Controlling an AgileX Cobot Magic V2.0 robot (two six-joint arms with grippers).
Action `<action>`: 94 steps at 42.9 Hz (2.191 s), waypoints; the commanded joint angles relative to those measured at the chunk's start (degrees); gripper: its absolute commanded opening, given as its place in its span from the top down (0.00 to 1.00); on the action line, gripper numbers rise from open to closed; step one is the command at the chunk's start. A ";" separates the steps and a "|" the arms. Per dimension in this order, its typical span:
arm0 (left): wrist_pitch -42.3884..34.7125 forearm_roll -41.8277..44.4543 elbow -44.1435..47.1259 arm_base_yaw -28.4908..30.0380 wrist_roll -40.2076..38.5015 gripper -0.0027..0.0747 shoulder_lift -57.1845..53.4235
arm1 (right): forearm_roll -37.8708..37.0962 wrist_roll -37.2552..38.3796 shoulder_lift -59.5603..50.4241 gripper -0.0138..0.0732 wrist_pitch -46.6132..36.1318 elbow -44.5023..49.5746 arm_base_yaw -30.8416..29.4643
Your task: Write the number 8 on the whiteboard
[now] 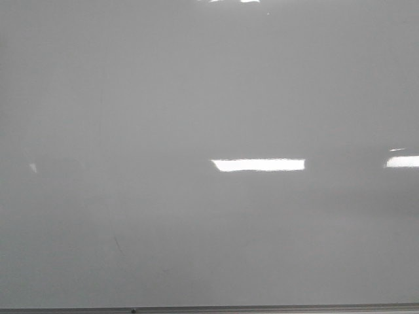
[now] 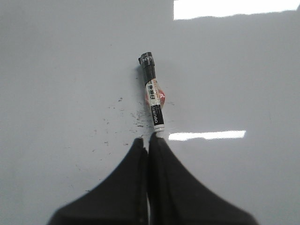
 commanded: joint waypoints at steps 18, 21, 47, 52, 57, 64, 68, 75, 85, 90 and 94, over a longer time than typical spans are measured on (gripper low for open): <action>-5.14 -0.51 0.83 -0.34 -0.21 0.99 -0.75 | -0.70 -0.09 -1.06 0.92 -4.74 -0.13 -0.12; -5.14 -0.51 0.83 -0.34 -0.21 0.99 -0.75 | -0.70 -0.09 -1.06 0.92 -4.74 -0.13 -0.12; -8.96 -0.51 0.62 -0.34 -0.21 0.99 -0.75 | -0.44 -0.02 -1.06 0.92 -3.72 -3.23 -0.07; -11.17 -0.51 -1.01 -0.34 -0.37 0.99 -0.75 | -0.34 -0.02 -0.99 0.92 2.06 -9.83 0.07; -9.25 -0.51 -5.96 -0.34 -0.34 0.99 -0.51 | -0.34 -0.02 -0.01 0.92 11.13 -17.90 0.07; -1.20 -0.51 -15.67 -0.34 -0.34 0.99 0.79 | -0.34 -0.02 5.42 0.92 18.43 -27.00 0.07; 3.94 -0.51 -21.28 -0.34 -0.34 0.99 3.17 | -0.34 -0.02 9.50 0.92 20.70 -31.23 0.07; 14.69 -0.51 -31.84 -0.34 -0.34 0.99 9.84 | -0.34 -0.02 17.24 0.92 27.18 -38.87 0.07; 24.42 -1.61 -39.49 -0.34 -0.34 0.99 18.42 | -0.34 -0.08 27.16 0.92 33.78 -43.52 0.07; 25.47 -1.61 -39.12 -0.34 -0.34 0.99 20.98 | -0.39 -0.08 30.17 0.92 33.96 -43.52 0.07; 27.82 -1.61 -39.12 -0.34 -0.34 0.99 22.39 | 0.00 -0.03 32.20 0.92 34.76 -43.52 0.07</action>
